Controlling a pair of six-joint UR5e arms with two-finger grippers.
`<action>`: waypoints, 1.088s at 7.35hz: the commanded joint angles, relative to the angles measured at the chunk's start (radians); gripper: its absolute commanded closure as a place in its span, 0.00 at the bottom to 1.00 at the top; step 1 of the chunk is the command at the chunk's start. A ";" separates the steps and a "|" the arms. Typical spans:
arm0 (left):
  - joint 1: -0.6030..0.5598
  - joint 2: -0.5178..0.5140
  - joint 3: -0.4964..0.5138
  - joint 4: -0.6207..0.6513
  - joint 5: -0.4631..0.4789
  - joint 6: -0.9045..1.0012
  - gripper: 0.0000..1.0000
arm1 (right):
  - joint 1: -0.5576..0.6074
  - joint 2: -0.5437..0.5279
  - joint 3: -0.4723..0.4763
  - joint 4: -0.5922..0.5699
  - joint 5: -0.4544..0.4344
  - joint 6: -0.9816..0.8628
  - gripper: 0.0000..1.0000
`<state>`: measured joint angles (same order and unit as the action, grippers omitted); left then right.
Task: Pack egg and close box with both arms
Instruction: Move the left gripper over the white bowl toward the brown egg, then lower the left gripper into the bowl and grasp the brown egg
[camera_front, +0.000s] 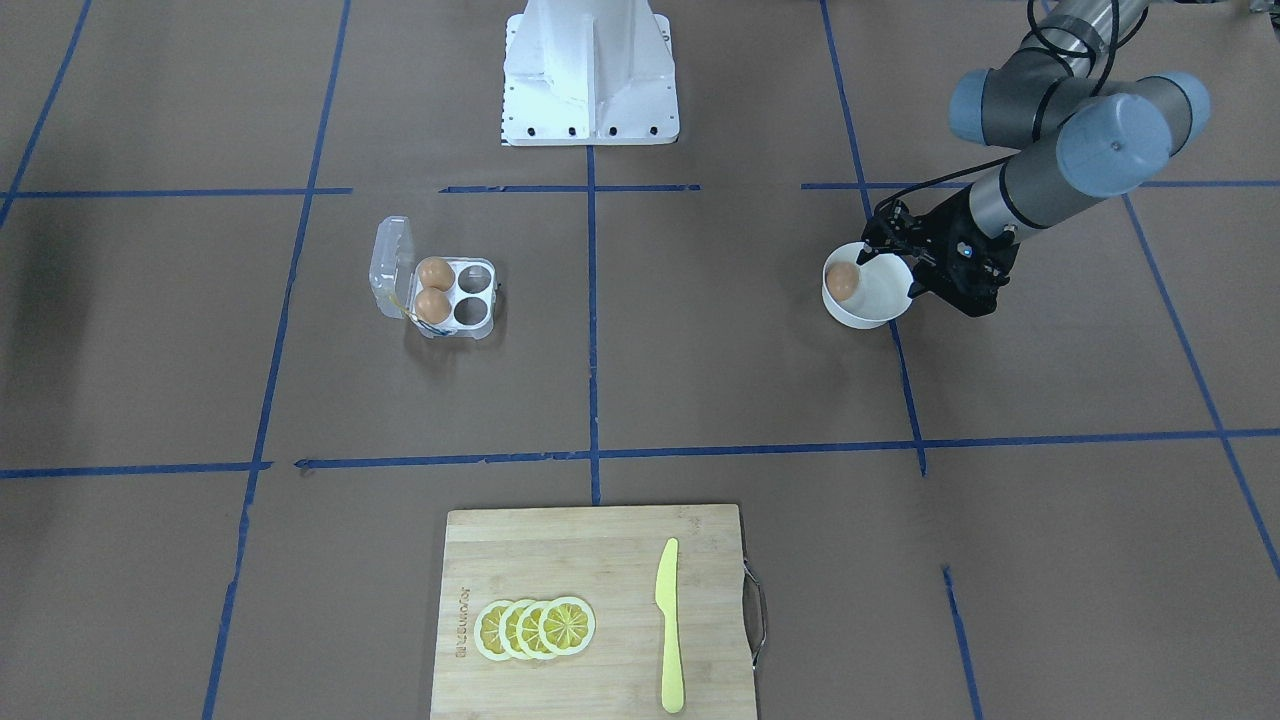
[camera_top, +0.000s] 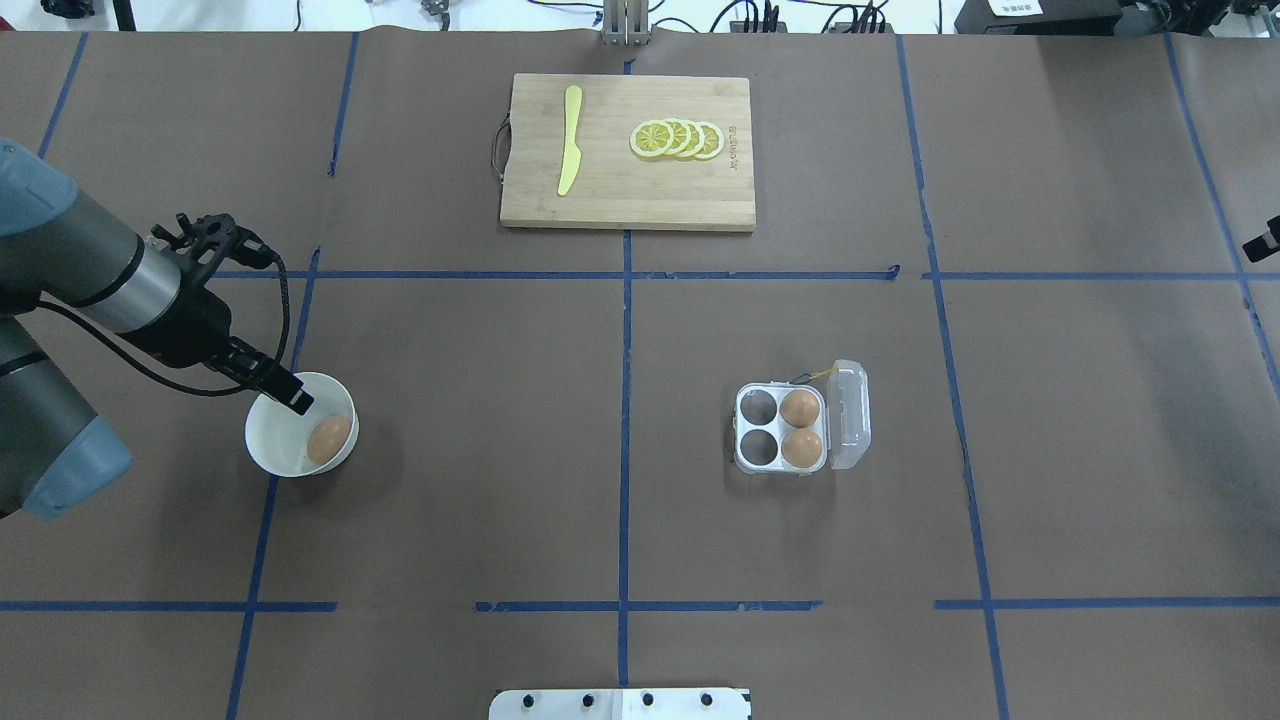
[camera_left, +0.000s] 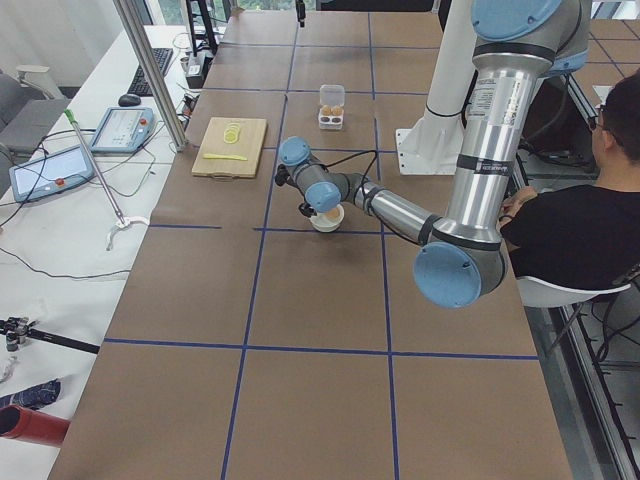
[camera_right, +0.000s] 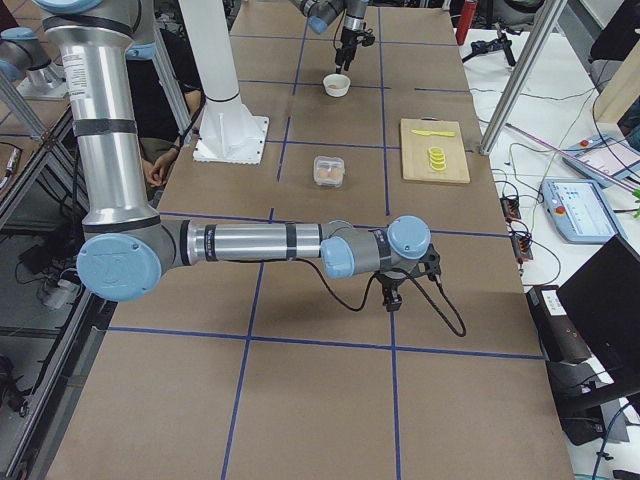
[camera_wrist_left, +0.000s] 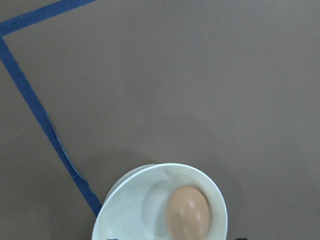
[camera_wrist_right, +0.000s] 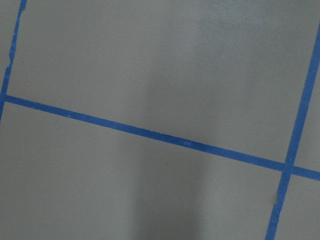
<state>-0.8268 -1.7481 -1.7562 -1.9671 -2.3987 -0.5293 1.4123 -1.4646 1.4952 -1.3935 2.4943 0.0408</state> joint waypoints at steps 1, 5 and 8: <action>0.055 -0.001 0.009 -0.001 0.032 -0.076 0.21 | -0.001 -0.002 0.002 0.005 0.002 0.001 0.00; 0.077 -0.005 0.004 0.004 0.099 -0.133 0.25 | -0.001 -0.003 -0.003 0.005 0.009 0.001 0.00; 0.078 -0.004 0.000 0.007 0.168 -0.158 0.26 | -0.001 -0.003 -0.007 0.005 0.009 0.001 0.00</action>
<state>-0.7493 -1.7520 -1.7555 -1.9616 -2.2561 -0.6787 1.4113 -1.4680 1.4900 -1.3882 2.5033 0.0414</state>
